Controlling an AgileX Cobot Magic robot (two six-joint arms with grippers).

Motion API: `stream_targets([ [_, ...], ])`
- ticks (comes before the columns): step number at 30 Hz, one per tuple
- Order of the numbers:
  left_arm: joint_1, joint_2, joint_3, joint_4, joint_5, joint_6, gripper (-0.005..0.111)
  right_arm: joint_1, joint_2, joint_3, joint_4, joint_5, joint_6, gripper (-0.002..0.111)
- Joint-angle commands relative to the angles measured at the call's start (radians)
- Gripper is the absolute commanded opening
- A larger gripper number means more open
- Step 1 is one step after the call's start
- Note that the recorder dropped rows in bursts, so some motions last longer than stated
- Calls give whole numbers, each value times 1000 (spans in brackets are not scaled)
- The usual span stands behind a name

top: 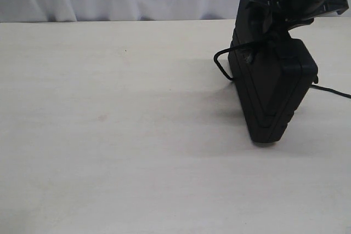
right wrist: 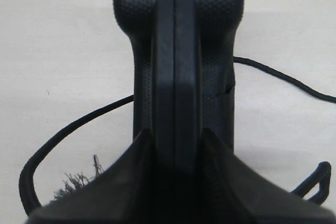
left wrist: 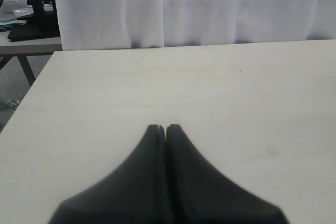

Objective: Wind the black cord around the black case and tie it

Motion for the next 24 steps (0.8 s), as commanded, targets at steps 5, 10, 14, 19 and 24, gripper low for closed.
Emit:
stream_targets([
  [5, -8, -2, 3, -1, -5, -4, 0, -4, -11, -15, 4, -39, -5, 4],
  [10, -8, -2, 3, -1, -5, -4, 0, -4, -11, -15, 4, -39, -5, 4],
  [14, -8, -2, 3, -1, -5, -4, 0, -4, -11, -15, -3, -38, -5, 4],
  [19, -8, -2, 3, -1, -5, -4, 0, -4, -11, -15, -7, -47, -5, 4],
  [24, -8, -2, 3, -1, -5, -4, 0, -4, -11, -15, -4, -50, -5, 4],
])
